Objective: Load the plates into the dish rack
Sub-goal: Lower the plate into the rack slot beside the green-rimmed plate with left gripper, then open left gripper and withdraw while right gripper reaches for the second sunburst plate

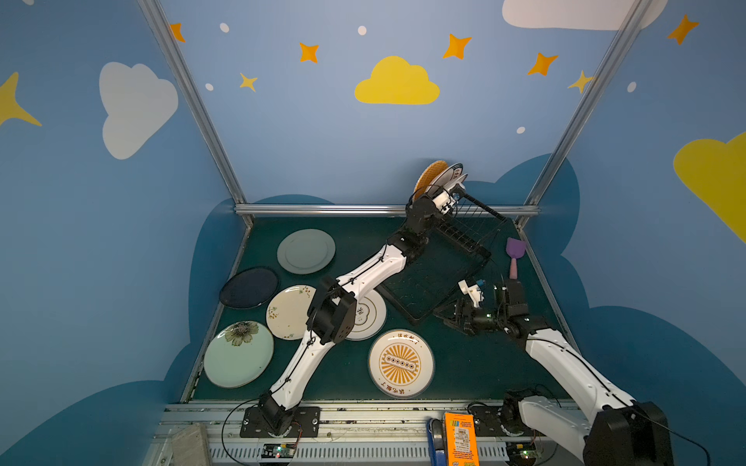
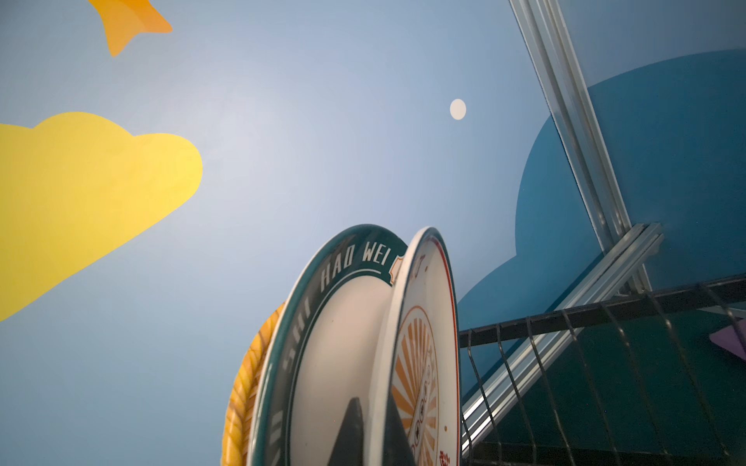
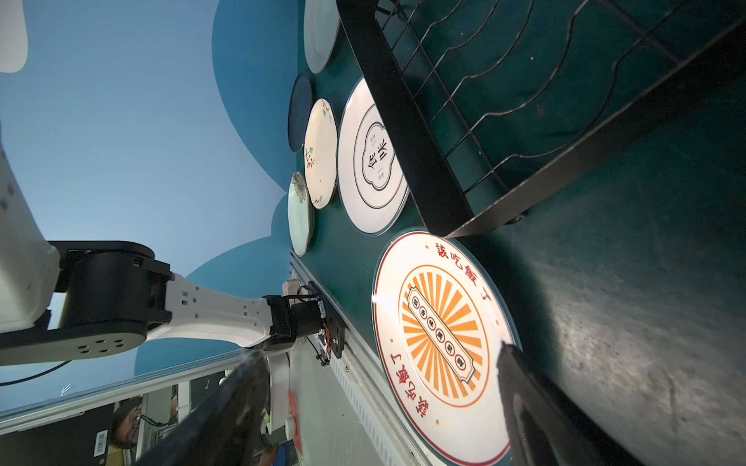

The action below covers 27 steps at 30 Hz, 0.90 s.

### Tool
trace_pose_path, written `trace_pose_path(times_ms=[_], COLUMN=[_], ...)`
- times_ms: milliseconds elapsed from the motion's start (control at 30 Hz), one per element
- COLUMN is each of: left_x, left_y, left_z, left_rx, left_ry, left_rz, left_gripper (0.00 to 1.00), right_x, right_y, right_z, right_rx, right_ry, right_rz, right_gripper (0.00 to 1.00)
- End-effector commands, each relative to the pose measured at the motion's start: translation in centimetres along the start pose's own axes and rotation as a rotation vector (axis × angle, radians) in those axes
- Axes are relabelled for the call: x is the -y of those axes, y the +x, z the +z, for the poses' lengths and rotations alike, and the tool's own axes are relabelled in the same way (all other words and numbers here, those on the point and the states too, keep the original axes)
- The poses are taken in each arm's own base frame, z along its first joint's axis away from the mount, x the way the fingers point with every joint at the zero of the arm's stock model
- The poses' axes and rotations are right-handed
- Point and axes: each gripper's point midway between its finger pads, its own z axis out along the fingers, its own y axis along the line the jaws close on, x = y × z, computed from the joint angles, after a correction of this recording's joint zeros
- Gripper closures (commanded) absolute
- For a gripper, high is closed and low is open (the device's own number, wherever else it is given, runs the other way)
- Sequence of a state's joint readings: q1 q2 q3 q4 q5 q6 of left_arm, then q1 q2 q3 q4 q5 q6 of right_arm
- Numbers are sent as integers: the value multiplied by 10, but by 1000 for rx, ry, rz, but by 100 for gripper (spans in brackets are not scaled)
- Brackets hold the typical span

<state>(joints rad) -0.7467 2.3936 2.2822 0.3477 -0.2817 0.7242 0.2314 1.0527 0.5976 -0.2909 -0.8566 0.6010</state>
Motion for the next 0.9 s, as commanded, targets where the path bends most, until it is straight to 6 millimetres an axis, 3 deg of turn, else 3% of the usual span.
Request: trace_pose_path(times_ms=[0, 333, 500, 667, 867], left_x=[9, 0, -1, -8, -13], left_y=[6, 7, 5, -5, -29], left_z=[1, 12, 12, 9, 2], left_rx=[-36, -64, -60, -51, -22], left_ry=[23, -33, -35, -38, -37], left_rz=[3, -18, -22, -26, -26], left_gripper=[90, 89, 81, 74, 72], right_x=[-3, -3, -2, -4, -8], right_y=[-2, -2, -1, -3, -4], right_z=[-1, -1, -1, -1, -4], right_rx=[4, 4, 3, 6, 13], right_ry=[-12, -10, -7, -11, -15], right_rz=[-21, -22, -20, -23, -32], right_gripper=[13, 13, 13, 13, 13])
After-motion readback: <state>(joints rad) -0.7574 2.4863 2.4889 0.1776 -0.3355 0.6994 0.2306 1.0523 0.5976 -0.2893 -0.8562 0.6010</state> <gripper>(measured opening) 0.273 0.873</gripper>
